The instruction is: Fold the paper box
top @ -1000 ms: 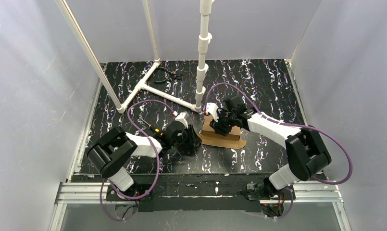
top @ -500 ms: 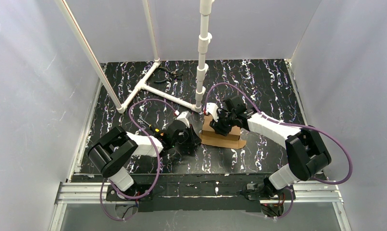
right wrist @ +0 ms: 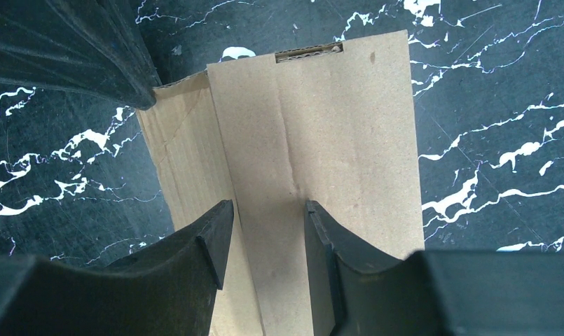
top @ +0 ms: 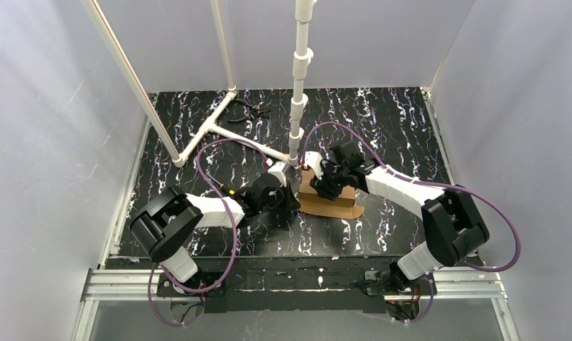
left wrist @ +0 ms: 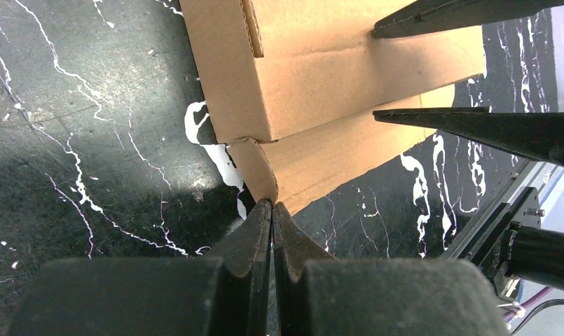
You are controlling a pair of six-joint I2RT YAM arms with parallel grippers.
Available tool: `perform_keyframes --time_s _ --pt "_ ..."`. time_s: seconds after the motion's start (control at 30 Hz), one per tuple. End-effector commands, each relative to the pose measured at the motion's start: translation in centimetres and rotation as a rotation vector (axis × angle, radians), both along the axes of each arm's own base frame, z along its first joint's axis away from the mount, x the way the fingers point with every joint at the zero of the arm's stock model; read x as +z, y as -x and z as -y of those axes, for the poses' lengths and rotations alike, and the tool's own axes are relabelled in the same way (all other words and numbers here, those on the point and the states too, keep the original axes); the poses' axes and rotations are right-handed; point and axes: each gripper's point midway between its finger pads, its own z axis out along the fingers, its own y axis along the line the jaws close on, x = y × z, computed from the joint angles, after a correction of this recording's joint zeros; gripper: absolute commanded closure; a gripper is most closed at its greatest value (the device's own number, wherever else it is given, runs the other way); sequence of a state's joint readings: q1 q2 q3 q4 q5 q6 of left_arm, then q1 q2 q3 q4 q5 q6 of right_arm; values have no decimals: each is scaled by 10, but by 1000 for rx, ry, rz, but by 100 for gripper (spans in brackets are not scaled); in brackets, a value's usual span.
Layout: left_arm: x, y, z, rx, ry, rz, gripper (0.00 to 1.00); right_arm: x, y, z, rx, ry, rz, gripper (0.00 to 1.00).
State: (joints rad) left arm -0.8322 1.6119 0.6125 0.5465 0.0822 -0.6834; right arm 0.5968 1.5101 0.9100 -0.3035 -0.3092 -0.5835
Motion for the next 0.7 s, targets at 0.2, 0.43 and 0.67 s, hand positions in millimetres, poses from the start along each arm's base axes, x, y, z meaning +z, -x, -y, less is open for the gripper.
perform_keyframes --time_s 0.2,0.43,0.67 --pt "26 -13 11 -18 -22 72 100 -45 43 22 5 121 -212 51" --pt "27 -6 9 -45 -25 65 100 -46 42 22 2 126 -212 51" --pt "24 3 12 -75 -24 55 100 -47 42 23 1 132 -214 51"
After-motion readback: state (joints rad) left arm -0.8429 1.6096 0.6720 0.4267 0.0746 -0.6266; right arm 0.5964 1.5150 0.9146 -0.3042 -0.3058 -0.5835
